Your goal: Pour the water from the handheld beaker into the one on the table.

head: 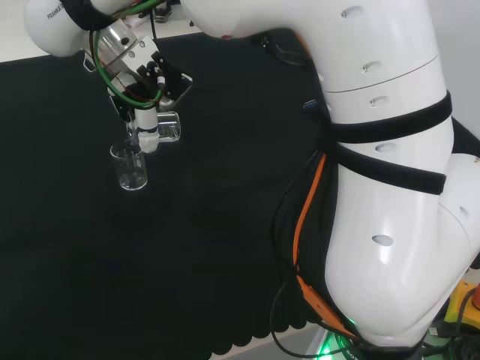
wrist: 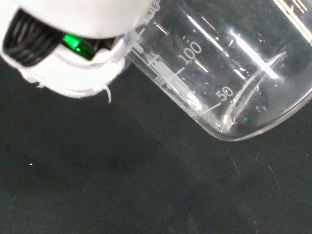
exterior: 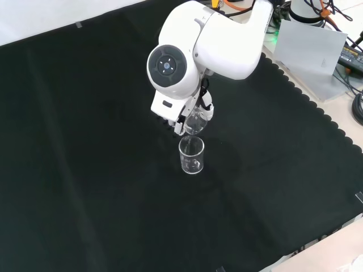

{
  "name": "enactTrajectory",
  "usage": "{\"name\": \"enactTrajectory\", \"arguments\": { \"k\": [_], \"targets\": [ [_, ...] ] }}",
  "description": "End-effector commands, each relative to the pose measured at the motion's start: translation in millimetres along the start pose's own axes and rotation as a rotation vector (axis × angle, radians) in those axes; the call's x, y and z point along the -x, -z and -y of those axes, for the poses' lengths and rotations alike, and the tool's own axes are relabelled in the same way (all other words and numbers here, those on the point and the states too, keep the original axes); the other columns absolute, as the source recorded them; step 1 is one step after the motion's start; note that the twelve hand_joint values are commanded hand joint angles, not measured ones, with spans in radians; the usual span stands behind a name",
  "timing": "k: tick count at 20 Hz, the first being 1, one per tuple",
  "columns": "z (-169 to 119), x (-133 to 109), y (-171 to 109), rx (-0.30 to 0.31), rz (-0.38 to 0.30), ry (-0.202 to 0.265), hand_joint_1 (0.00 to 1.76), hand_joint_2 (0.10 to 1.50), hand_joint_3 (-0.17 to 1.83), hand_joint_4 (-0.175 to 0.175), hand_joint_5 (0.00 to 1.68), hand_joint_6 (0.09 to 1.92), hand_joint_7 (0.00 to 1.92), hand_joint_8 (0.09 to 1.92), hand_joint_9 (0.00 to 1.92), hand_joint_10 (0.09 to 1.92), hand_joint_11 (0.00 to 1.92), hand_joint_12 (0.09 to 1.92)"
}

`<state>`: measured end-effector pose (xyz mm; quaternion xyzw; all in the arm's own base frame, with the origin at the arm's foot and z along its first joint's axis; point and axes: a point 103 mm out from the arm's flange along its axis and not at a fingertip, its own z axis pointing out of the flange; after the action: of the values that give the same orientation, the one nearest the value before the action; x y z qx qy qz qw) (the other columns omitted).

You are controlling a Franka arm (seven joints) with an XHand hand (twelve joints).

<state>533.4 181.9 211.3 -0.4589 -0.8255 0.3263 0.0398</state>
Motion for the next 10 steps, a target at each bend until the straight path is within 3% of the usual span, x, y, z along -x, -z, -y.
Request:
{"name": "enactTrajectory", "arguments": {
  "k": [1,10],
  "targets": [
    [-3.3,-9.7,6.8,-0.018,0.023,-0.007,1.15,0.58,0.9,0.013,1.18,0.96,1.52,0.8,1.42,0.81,1.31,0.77],
    [-2.5,-8.8,5.2,-0.015,0.026,0.003,1.15,0.58,0.9,0.015,1.18,0.96,1.52,0.8,1.42,0.81,1.31,0.77]
  ]
}}
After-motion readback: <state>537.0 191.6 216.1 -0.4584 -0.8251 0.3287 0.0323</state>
